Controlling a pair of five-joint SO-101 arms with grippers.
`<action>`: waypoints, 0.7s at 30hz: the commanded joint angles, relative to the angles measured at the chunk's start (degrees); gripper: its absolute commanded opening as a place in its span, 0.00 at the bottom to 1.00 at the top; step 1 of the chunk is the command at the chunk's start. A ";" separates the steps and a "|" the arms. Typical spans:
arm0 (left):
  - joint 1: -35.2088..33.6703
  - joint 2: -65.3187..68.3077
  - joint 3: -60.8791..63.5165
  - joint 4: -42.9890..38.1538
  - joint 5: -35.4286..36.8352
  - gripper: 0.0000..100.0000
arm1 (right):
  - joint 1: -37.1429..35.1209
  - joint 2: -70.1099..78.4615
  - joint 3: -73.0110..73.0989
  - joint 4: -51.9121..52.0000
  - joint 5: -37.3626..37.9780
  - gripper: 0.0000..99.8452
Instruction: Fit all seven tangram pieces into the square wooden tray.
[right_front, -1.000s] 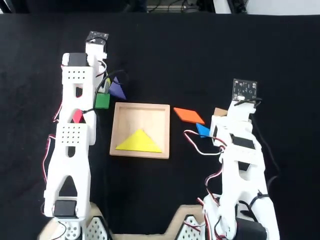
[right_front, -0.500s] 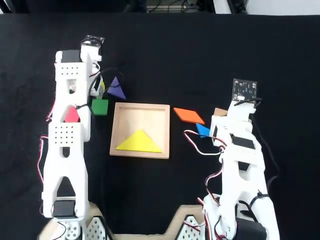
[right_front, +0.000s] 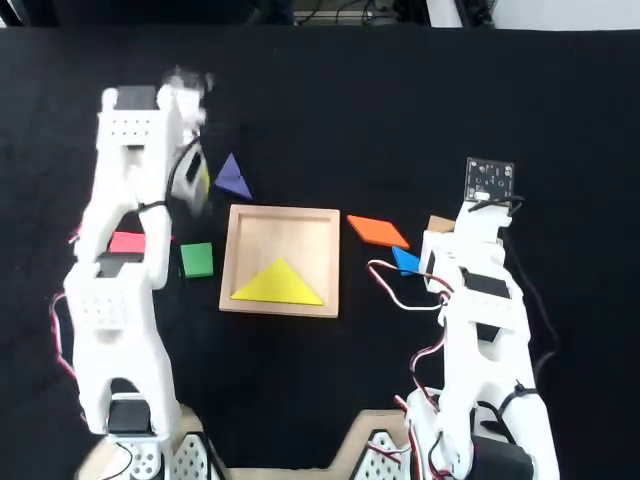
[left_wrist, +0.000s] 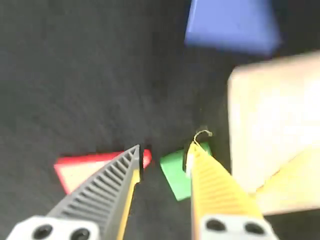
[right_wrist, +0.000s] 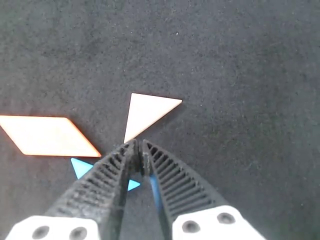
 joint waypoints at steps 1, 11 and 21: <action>1.71 -8.44 -5.23 -16.70 -0.09 0.16 | -0.97 -1.19 -0.48 -1.05 0.09 0.01; 10.15 6.51 -2.07 -41.76 8.97 0.16 | -0.97 -1.19 -0.40 -1.05 0.09 0.01; 10.15 9.49 -1.89 -36.75 -4.84 0.16 | -0.97 -1.19 -0.57 -1.14 0.09 0.01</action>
